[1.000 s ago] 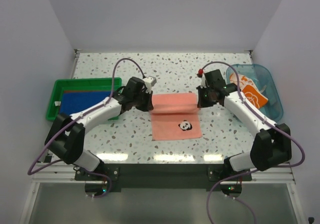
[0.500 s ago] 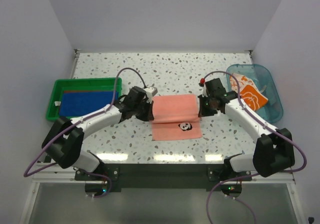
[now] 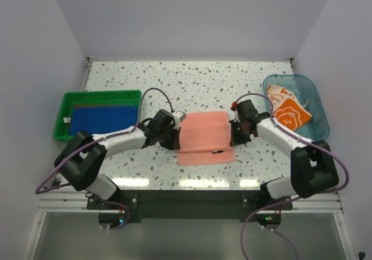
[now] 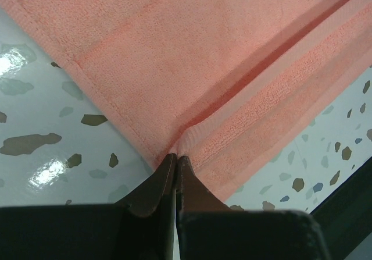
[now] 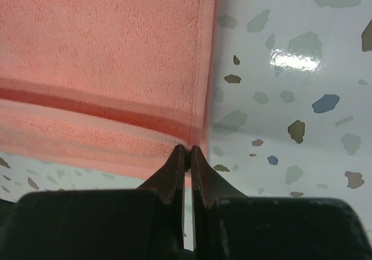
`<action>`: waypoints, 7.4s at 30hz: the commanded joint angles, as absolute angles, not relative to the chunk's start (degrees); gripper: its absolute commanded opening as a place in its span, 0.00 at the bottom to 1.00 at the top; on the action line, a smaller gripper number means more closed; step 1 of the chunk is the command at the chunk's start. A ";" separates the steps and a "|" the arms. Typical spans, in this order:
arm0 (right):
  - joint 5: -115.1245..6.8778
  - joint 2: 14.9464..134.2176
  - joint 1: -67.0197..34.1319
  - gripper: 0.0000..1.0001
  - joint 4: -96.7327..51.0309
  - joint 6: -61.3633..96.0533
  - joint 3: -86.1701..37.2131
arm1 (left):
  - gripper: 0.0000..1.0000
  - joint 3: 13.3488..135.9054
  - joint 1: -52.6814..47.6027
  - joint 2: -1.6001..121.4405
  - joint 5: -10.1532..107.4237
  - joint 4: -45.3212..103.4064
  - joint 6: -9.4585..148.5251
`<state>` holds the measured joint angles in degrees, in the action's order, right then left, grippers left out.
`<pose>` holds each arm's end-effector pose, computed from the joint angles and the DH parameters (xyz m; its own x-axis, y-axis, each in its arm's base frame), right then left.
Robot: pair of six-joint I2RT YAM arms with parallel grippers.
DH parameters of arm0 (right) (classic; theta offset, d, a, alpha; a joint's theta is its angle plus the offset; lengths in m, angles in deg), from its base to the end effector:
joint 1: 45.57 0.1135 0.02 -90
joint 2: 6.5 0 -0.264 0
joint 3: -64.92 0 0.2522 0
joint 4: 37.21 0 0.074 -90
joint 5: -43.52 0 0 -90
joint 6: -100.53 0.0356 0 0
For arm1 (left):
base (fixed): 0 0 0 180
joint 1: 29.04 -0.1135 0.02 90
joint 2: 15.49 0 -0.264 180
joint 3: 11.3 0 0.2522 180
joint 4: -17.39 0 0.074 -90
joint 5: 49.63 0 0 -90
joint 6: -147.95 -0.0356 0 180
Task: Fold and stack the towels
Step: Fold the towel
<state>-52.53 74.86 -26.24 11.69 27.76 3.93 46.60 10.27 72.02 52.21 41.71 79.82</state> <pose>0.2398 0.0881 0.1844 -0.9509 -0.0214 -0.3089 -0.0866 0.9762 0.1990 0.2212 -0.1906 0.1647 -0.8462 0.2216 -0.4846 0.4292 0.8225 -0.3732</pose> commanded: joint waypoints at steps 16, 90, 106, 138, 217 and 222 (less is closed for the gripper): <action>-46.57 67.51 -26.76 0.00 15.57 27.49 -2.01 | 0.00 52.55 11.04 66.17 48.29 48.45 79.66; -54.21 67.42 -16.83 0.32 12.05 40.15 17.05 | 0.31 47.46 20.00 74.96 49.70 52.32 87.22; -46.31 73.10 -20.34 0.30 16.21 28.81 -9.39 | 0.59 64.49 12.02 71.43 40.11 53.83 78.00; -49.19 94.84 -28.60 0.33 11.61 5.10 -26.44 | 0.68 76.81 -0.12 90.16 40.11 44.95 56.13; -53.86 117.43 -27.20 0.03 24.37 -14.78 -41.39 | 0.23 83.94 -4.52 107.21 59.98 68.85 38.35; -54.92 116.11 -27.20 0.00 21.91 -13.64 -41.57 | 0.00 87.78 -4.78 108.09 58.83 68.85 37.48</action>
